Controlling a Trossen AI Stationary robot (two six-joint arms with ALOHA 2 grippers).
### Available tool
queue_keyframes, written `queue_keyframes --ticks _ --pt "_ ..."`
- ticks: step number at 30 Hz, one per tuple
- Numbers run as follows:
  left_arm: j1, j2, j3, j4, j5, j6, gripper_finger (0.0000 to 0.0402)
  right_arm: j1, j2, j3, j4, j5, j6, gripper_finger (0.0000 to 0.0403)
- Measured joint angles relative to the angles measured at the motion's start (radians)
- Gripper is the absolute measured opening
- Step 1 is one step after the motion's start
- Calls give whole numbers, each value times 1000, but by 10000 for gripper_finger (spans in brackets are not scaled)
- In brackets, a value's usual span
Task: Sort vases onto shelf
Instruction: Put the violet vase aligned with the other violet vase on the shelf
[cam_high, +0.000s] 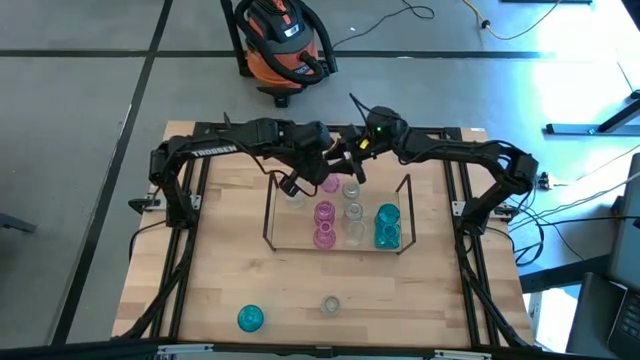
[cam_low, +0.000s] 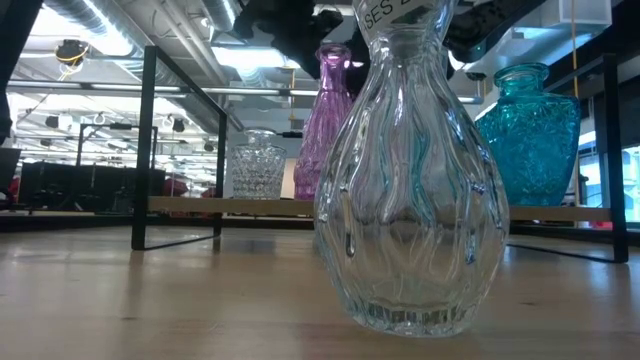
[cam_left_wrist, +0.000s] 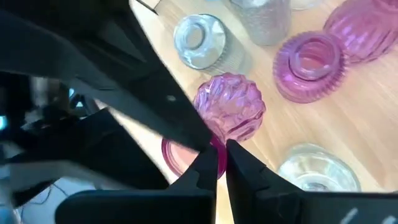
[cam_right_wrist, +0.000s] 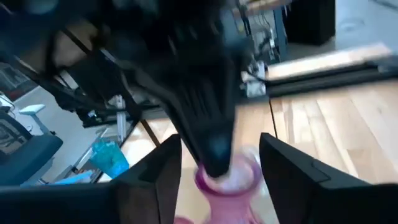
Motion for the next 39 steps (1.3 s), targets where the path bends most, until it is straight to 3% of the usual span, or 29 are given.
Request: queue_keyframes --ticks 7,14,18,22,25,33,39 --pt "-2 0 0 8 -26 -11 6 0 -1 6 88 -12 52 185" --pt "-9 -2 0 -29 -42 -38 5 -54 0 75 -40 -67 77 185" --pt "-38 -2 0 -47 -67 -56 5 -133 -6 111 -228 3 51 185" --pt "-68 10 2 -33 -87 -69 5 -203 -47 114 -304 31 49 186" --pt "-89 48 2 -41 -162 -90 5 -233 -98 115 -349 62 44 186" --pt "-110 139 2 -47 -299 -151 5 -251 -251 115 -454 184 3 186" --pt "-110 146 2 -44 -296 -199 5 -249 -337 115 -541 231 -13 186"
